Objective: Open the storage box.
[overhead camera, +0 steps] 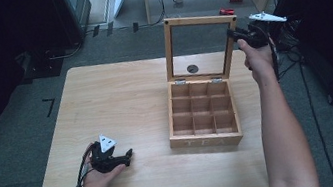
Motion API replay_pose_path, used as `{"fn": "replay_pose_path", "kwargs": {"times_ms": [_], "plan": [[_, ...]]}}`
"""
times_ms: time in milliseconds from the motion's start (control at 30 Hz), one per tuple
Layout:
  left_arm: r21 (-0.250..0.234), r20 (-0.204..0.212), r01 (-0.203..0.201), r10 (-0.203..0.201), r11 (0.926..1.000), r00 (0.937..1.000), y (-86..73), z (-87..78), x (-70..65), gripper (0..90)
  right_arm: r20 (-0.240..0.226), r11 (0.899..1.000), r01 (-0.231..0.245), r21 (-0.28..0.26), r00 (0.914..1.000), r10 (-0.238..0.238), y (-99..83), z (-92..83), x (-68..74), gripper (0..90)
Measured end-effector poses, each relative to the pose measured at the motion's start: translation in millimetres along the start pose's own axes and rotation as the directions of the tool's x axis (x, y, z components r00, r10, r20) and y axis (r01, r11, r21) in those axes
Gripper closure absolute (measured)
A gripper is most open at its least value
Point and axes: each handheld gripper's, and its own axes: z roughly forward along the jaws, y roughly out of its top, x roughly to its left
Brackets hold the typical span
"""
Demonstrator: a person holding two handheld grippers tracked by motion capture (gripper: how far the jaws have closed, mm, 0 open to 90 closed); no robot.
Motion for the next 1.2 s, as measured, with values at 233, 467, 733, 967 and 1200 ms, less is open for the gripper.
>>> {"fn": "replay_pose_path", "kwargs": {"times_ms": [233, 467, 733, 967, 1200], "plan": [[0.000, 0.002, -0.002, 0.002, 1.0000, 1.0000, -0.2, -0.2, 0.2, 13.1, 0.044, 0.999, -0.051, -0.005, 0.9977, 0.051, -0.4, 8.4, 2.6, 65.9], [-0.001, 0.003, 0.000, 0.000, 1.0000, 1.0000, -0.2, 0.0, -0.1, 13.0, 0.022, 0.995, -0.094, -0.024, 0.9953, 0.095, -0.4, -9.7, 5.4, 35.2], [0.000, 0.002, 0.002, -0.002, 1.0000, 1.0000, 0.0, 0.1, -0.4, 12.9, 0.008, 0.996, -0.090, -0.004, 0.9959, 0.090, -25.3, -61.7, 19.2, 11.0], [0.001, -0.002, 0.000, 0.000, 1.0000, 1.0000, 0.2, 0.2, -0.3, 12.8, 0.037, 0.999, -0.045, 0.030, 0.9984, 0.044, -64.4, -96.9, 22.3, 8.1], [0.000, -0.003, 0.004, -0.004, 1.0000, 1.0000, 0.4, 0.5, -0.7, 12.7, 0.097, 0.998, -0.006, 0.059, 0.9953, 0.000, -105.5, -131.6, 19.8, 7.7]]}}
